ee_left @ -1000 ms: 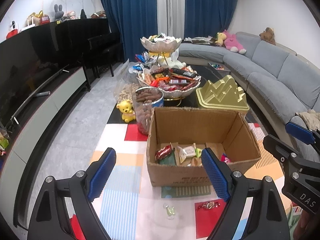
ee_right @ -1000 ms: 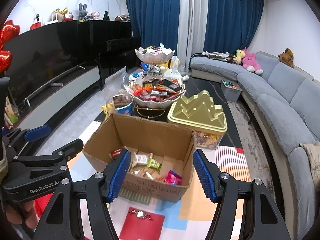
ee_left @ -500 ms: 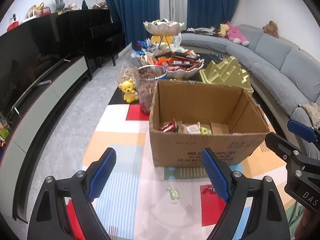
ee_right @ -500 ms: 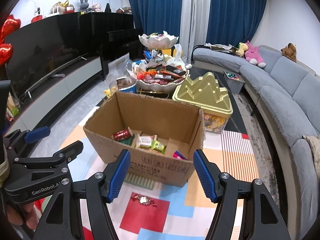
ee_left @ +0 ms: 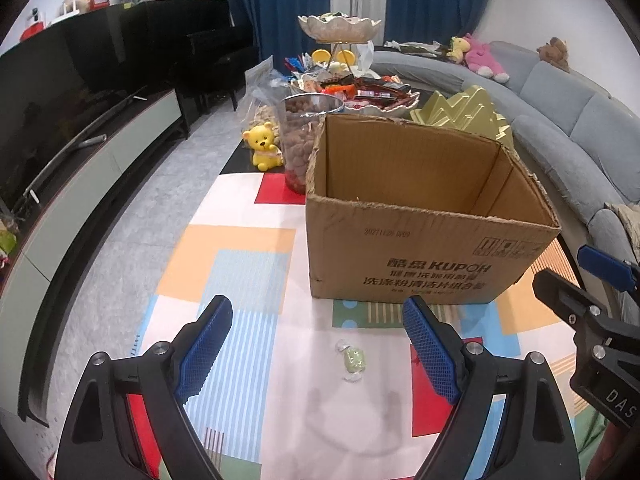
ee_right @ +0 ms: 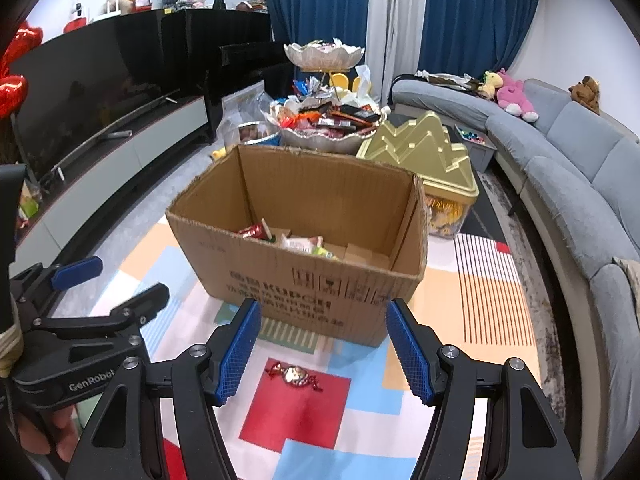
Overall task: Organize snacks
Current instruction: 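Close the left tool on the pale green candy while the right tool grasps the gold-wrapped candy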
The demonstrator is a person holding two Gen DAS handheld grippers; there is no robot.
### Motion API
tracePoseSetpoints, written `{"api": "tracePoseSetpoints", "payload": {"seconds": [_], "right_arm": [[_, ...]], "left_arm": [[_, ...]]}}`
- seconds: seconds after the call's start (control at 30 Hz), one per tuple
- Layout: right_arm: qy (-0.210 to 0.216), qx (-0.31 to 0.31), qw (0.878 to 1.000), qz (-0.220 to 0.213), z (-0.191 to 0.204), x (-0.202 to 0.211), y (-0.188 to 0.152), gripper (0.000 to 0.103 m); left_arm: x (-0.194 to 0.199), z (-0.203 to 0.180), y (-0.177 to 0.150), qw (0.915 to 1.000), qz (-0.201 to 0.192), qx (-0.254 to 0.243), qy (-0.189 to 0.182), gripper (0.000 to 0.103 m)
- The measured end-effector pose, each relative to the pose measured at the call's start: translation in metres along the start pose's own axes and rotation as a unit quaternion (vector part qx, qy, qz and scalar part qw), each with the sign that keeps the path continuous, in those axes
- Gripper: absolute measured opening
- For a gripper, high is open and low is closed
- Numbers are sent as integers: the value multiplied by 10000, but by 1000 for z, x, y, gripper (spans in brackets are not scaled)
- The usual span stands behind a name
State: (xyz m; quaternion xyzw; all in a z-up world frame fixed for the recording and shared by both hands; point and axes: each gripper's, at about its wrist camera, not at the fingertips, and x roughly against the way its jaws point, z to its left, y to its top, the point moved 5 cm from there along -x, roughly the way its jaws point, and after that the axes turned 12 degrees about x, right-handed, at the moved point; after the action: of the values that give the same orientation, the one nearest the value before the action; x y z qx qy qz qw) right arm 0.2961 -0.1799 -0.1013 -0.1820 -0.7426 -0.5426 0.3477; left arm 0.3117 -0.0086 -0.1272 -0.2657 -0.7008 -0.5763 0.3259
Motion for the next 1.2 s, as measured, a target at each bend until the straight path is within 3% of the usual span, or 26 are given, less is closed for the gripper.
{"api": "tracePoseSetpoints", "payload": {"seconds": [0.37,0.73,1.2], "right_arm": [[67,-99,9997,236,6,-20,-25,66],[174,-69,9980,600,13,-49,-49,66],[337,99,9957,855,26,-80,-73,66]], "left_arm": [[-22,8,-27,9994,245,172,161,87],[-47,9,-52,9987,406,-9,315,87],[-72,8,-62,9979,604,31,233,84]]}}
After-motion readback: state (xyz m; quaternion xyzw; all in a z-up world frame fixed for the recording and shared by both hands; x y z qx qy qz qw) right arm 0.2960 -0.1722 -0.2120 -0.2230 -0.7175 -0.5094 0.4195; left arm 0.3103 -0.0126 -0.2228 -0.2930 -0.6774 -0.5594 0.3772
